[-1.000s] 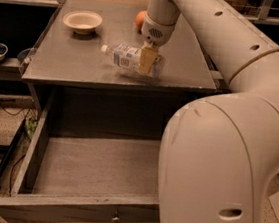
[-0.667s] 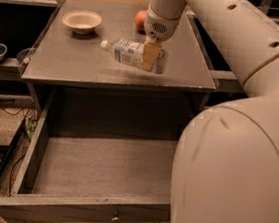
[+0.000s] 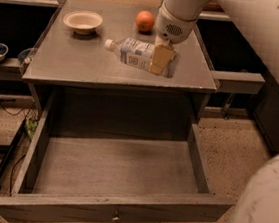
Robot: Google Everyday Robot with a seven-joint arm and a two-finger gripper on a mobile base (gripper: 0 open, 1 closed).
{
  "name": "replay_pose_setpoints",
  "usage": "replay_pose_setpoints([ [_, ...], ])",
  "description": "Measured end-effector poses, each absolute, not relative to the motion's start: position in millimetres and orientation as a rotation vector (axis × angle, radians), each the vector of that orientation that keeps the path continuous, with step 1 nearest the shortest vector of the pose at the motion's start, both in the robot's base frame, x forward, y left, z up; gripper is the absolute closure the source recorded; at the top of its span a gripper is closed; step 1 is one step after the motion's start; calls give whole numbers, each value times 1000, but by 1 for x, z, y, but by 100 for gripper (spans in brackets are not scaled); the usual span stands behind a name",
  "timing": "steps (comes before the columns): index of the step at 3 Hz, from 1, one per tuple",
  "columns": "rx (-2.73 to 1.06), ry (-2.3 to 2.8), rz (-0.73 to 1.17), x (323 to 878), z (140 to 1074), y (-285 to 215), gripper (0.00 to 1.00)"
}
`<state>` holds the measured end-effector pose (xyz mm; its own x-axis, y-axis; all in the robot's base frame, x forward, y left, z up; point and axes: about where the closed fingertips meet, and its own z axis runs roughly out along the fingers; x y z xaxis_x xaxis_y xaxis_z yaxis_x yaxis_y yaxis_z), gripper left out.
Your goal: Place blue plastic bottle into top drawer
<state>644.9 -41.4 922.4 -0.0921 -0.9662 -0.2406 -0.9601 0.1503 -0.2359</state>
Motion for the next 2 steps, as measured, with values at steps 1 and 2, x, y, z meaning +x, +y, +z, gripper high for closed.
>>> replay_pose_setpoints([
  [1,-1837,2098,-6,619,921,-51,100],
  [2,-1850,2083,-68,586,916,-51,100],
])
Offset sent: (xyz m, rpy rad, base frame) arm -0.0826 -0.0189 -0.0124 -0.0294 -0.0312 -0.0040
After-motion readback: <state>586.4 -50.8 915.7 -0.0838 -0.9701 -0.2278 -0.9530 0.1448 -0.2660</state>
